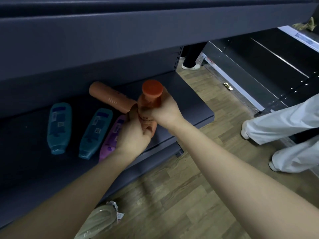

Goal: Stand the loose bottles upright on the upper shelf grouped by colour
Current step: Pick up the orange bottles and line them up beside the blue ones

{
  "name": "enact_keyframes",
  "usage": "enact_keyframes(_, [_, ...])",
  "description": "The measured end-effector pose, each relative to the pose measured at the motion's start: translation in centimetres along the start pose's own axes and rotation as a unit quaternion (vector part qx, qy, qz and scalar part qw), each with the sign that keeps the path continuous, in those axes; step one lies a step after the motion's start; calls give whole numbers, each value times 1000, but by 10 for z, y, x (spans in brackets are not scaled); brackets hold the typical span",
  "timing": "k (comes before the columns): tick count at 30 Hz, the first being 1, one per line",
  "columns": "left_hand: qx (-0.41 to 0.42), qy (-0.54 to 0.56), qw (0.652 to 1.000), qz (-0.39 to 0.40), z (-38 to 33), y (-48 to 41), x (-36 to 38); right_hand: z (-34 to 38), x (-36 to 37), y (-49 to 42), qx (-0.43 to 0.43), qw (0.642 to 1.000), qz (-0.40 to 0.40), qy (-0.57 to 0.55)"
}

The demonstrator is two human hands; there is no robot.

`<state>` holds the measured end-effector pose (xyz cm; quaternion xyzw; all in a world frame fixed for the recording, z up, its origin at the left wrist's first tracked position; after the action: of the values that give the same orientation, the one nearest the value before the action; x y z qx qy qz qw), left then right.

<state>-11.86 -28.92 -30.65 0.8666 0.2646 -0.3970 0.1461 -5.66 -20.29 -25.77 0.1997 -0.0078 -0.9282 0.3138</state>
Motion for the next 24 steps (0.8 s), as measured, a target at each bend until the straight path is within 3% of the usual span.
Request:
enact_keyframes(9, [19, -22, 999, -28, 0, 9, 11, 3, -2, 10, -24, 992, 21, 121])
enact_keyframes(17, [38, -33, 999, -17, 5, 22, 10, 1, -7, 32, -27, 996, -58, 67])
enact_keyframes(24, [62, -71, 995, 4, 5, 45, 8, -13, -15, 53, 25, 991, -127, -15])
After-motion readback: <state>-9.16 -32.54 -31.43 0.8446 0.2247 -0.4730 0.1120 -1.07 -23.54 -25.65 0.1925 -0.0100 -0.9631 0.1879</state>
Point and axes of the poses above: each hand's wrist, its own y-axis away from the middle knuckle, its own x-axis out of the palm, z = x × y, the point moved 5 cm from there along -y, towards the middle knuckle, and after that the axes turned 6 degrees about -y, right-handed, at the moved point
